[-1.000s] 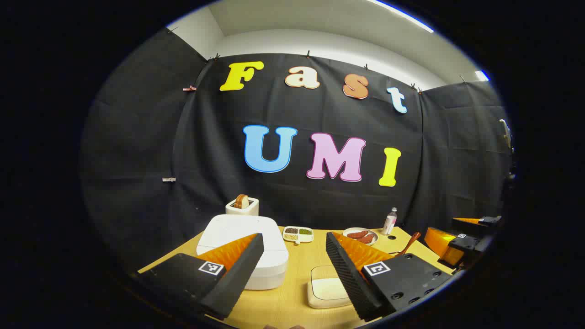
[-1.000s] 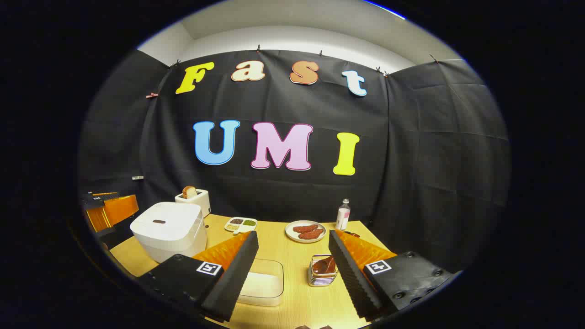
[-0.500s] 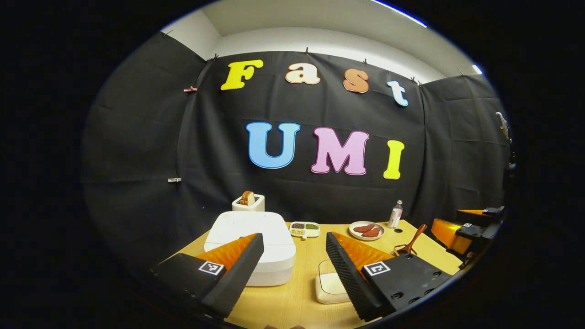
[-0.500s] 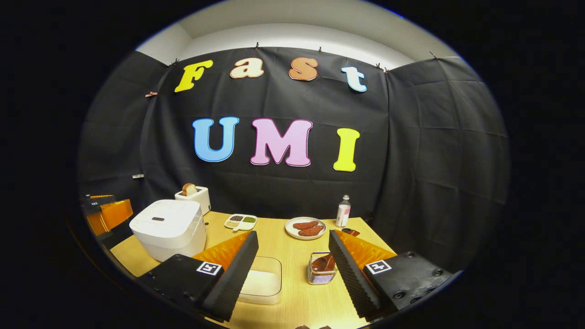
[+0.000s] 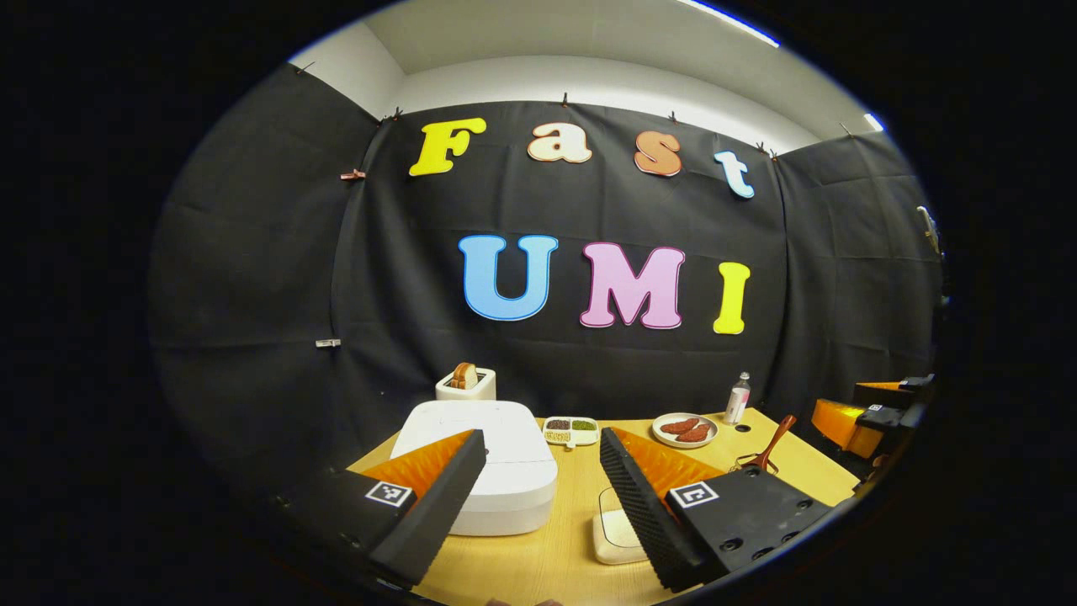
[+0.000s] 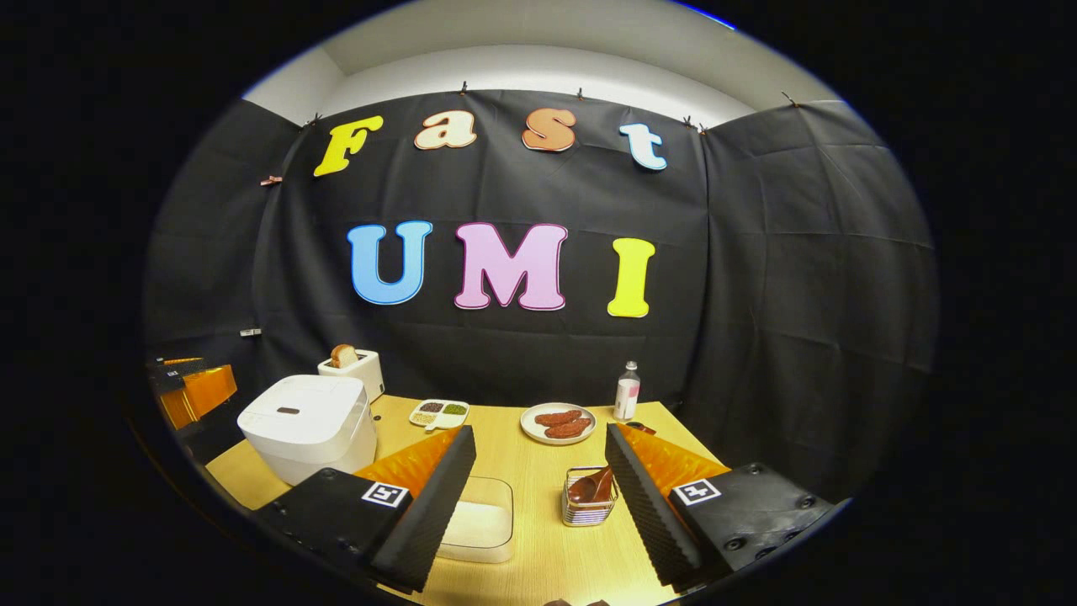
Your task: Close the left gripper, press the button to open the rice cooker; take a wooden spoon from the chopstick holder with the right hand, scoop a spoonful of rice and pour it into the rice cooker, then put the wooden spoon back into the chopstick holder.
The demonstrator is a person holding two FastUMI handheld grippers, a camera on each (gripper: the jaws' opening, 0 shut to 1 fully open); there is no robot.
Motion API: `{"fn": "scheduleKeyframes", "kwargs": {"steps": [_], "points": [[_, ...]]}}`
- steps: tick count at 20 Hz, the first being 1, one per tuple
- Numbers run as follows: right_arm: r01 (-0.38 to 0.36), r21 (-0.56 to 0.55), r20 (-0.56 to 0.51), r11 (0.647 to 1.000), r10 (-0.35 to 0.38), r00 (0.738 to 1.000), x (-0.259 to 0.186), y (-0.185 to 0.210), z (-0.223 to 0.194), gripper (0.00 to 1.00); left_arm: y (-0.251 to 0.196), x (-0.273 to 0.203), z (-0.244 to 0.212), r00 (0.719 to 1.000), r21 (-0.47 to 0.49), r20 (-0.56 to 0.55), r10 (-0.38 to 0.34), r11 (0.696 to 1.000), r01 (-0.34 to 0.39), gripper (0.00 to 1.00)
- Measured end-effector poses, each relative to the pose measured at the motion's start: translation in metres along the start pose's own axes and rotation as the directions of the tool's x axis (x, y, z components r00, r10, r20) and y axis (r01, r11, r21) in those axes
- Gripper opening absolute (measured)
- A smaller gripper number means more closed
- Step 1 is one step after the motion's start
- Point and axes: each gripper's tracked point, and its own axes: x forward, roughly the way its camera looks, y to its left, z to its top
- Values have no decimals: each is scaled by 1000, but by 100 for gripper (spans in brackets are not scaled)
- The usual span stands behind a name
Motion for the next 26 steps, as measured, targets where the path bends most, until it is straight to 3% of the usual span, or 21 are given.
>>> {"fn": "scheduleKeyframes", "kwargs": {"steps": [5, 12, 14, 16, 17, 18, 19, 20, 21, 22, 24, 25, 26], "points": [[9, 22, 6, 1000, -9, 1000, 7, -8, 10, 98, 11, 2, 5, 1000, 19, 15, 15, 1000, -15, 95], [-18, -39, 36, 999, 20, 999, 3, -8, 20, 98, 40, 19, 12, 997, 16, -25, 79, 997, -78, 95], [-19, -41, 38, 999, 21, 999, 2, -9, 19, 98, 46, 29, 16, 996, 5, -48, 72, 997, -72, 88], [-19, -27, 27, 999, 20, 999, -1, -9, 12, 98, 56, 40, 23, 995, -8, -71, 72, 997, -72, 79], [-12, -22, 12, 1000, 12, 1000, -1, -10, 6, 98, 61, 47, 30, 995, -11, -71, 72, 997, -73, 67], [-10, -14, 0, 1000, 10, 1000, -4, -12, 0, 98, 64, 53, 34, 995, -9, -68, 70, 997, -70, 63], [-14, -11, -9, 1000, 13, 1000, -6, -10, -3, 98, 69, 60, 38, 995, -4, -66, 73, 997, -73, 50], [-18, -16, -17, 1000, 17, 1000, -7, -10, -6, 98, 77, 68, 38, 994, 3, -73, 81, 997, -81, 47], [-23, -27, -19, 999, 23, 1000, -8, -10, -7, 98, 84, 75, 38, 992, 3, -85, 92, 996, -92, 33], [-24, -33, -17, 999, 24, 1000, -10, -11, -7, 98, 87, 81, 37, 991, -6, -92, 95, 995, -96, 30], [-41, -23, -26, 999, 40, 999, -15, -6, -11, 98, 98, 93, 33, 988, -39, -111, 108, 993, -113, 16], [-52, -30, -33, 998, 51, 998, -17, -3, -14, 98, 97, 100, 29, 988, -66, -126, 85, 993, -93, 10], [-54, -43, -41, 998, 52, 998, -18, -4, -17, 98, 90, 107, 23, 989, -92, -140, 42, 994, -55, 9]]}}
